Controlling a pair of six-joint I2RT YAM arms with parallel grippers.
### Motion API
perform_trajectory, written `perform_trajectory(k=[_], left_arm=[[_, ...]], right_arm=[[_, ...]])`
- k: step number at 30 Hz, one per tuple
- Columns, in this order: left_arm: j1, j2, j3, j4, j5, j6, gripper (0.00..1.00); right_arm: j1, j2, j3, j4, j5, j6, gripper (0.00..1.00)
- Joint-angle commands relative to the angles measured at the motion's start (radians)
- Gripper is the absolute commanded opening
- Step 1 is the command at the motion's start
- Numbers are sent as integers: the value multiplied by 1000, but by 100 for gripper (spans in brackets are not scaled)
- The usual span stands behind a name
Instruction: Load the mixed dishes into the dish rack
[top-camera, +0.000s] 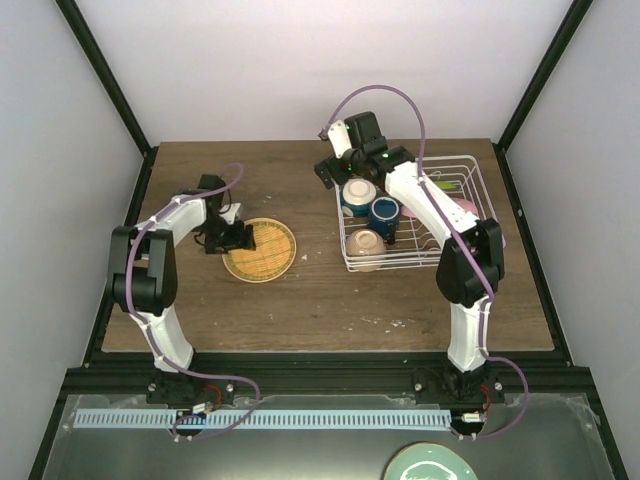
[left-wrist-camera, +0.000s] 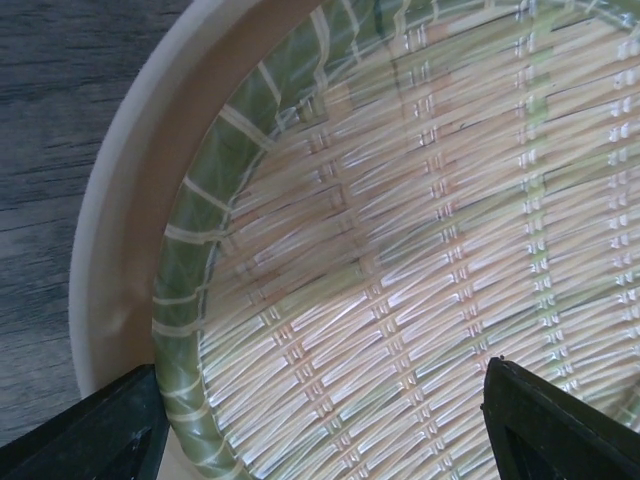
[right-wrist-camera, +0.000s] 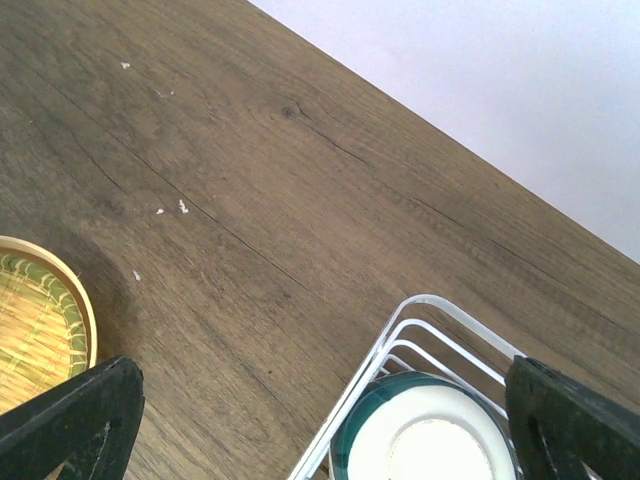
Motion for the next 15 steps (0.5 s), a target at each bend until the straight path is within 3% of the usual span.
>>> perform_trajectory(k=[1, 5, 7, 13, 15], left_arm=[[-1, 25, 23, -10, -64, 20, 87], [-4, 45, 16, 5, -59, 20, 87], [-5, 53, 8, 15, -50, 17, 81], [-6, 62, -17, 29, -10, 10, 32], [-6, 61, -22, 31, -4, 10, 22]], right_arm=[[10, 3, 16, -18, 22, -19, 100], [17, 7, 16, -19, 38, -33, 100], [20, 9, 16, -23, 48, -43, 99], [34, 16, 18, -32, 86, -67, 99], [40, 20, 19, -37, 99, -77, 99]])
